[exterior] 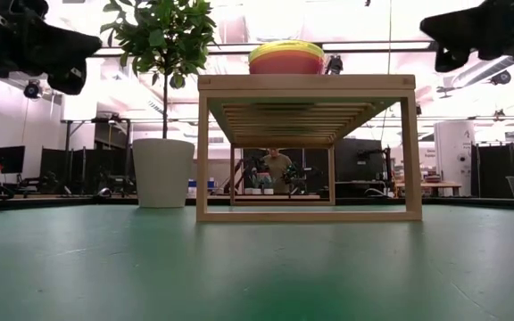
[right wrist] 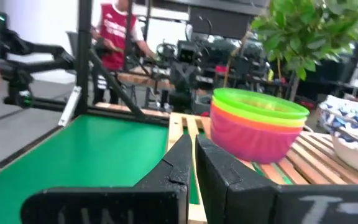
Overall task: Place and stack bowls onto a shelf
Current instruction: Return to Home Position
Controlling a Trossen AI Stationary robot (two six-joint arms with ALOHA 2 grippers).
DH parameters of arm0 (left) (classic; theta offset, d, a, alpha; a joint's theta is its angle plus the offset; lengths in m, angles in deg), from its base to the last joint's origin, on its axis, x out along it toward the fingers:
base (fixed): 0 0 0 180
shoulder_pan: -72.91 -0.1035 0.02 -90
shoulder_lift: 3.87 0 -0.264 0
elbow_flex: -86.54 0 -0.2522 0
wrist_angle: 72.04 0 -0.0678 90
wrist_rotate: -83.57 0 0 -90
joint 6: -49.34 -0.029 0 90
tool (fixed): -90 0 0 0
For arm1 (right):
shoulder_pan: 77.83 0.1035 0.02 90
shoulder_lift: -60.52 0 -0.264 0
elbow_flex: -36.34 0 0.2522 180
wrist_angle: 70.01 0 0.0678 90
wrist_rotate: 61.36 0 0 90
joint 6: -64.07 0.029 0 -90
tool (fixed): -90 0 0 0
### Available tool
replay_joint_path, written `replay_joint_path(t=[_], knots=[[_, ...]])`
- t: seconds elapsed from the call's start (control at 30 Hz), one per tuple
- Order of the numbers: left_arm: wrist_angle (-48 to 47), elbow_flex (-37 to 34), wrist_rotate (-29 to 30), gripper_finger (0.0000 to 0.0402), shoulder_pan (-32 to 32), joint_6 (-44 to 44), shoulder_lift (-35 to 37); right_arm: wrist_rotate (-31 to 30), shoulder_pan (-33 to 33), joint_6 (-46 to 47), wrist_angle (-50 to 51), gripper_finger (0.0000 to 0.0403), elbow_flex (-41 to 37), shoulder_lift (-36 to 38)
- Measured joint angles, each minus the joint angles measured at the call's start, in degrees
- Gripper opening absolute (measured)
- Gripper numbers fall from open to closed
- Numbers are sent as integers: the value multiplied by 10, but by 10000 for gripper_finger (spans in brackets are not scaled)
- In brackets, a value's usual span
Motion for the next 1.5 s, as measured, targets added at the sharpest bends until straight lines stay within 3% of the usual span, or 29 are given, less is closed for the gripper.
replay_joint_path(t=[0.17, 0.5, 1.0, 1.1, 1.2, 1.33, 1.4, 1.5], knots=[[-3, -19, -5, 0, 0, 3, 34, 47, -7, -24, 9, 13, -15, 54], [23, -53, -3, 0, -1, 13, 29, 45, -7, 1, 108, 13, -28, 169], [17, -53, 10, 0, -1, -9, 30, 35, -14, 21, 77, 13, -78, 168], [15, -53, 41, 0, -1, 16, 27, -33, -14, 27, 83, 13, -78, 167], [14, -53, 47, 0, -1, 72, 19, -169, -14, 10, 91, 13, -78, 164], [14, -53, 47, 0, -1, 72, 11, -326, -14, 1, 91, 13, -78, 157], [14, -53, 46, 0, -1, 70, 7, -375, -14, 1, 93, 13, -78, 157], [14, -53, 46, 0, -1, 70, 2, -397, -14, 1, 92, 13, -78, 158]])
